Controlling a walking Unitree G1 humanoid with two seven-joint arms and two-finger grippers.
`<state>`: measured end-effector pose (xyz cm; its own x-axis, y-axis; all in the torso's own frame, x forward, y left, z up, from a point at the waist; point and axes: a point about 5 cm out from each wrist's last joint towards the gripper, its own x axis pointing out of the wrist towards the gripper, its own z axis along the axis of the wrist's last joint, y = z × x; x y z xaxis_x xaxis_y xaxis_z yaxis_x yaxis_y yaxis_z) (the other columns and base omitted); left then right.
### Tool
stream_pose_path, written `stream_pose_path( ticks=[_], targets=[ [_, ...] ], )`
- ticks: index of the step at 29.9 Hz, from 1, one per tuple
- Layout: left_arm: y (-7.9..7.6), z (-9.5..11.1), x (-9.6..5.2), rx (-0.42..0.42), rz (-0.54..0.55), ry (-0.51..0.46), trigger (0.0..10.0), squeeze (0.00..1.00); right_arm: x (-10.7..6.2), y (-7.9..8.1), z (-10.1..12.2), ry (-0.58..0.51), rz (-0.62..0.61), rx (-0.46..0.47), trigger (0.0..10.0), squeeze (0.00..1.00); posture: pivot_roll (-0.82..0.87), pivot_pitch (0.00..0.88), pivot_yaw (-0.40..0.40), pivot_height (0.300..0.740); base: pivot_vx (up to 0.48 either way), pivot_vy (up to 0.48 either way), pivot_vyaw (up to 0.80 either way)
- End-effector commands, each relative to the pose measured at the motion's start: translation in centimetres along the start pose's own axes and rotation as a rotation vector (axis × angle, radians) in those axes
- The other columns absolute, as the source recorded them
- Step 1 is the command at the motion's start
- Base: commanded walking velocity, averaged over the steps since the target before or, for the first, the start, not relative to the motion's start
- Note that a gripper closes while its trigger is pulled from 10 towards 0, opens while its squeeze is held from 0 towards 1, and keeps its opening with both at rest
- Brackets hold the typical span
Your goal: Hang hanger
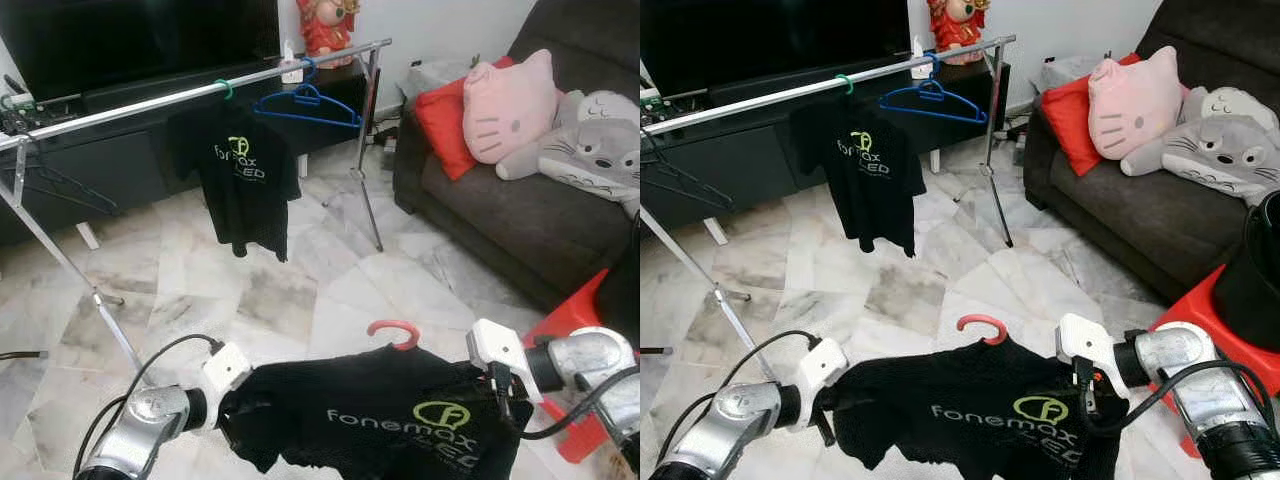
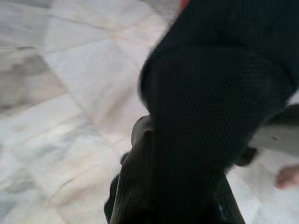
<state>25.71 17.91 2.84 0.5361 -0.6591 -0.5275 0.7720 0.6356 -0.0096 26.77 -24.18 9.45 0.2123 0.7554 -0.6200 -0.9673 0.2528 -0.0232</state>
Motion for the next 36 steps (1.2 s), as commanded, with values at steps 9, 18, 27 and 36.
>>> stream_pose_path(
  ticks=[9,18,27,36],
  targets=[
    [2.9,-2.4,-1.3,-0.089,0.358,0.055,0.0,0.0,-0.7,-1.0,-1.7,0.059,-0.226,0.035,10.0,0.0,-0.05,0.0,-0.02,0.74,0.0,0.0,0.0],
    [5.0,-5.9,-3.0,-0.266,0.797,0.239,0.0,0.0,-0.5,-1.5,-1.2,-0.018,-0.29,0.062,10.0,0.0,-0.06,0.0,-0.021,0.74,0.0,0.0,0.0],
    [3.2,-8.4,-2.5,-0.358,0.809,0.373,0.0,0.0,-0.7,-3.1,-0.6,-0.018,-0.435,0.027,10.0,0.0,-0.05,0.0,-0.023,0.74,0.0,0.0,0.0],
    [-0.4,-9.4,-0.1,-0.211,0.434,0.499,0.0,0.0,-0.9,-5.2,1.1,-0.126,-0.656,0.067,10.0,0.0,-0.05,0.0,-0.026,0.74,0.0,0.0,0.0]
  ],
)
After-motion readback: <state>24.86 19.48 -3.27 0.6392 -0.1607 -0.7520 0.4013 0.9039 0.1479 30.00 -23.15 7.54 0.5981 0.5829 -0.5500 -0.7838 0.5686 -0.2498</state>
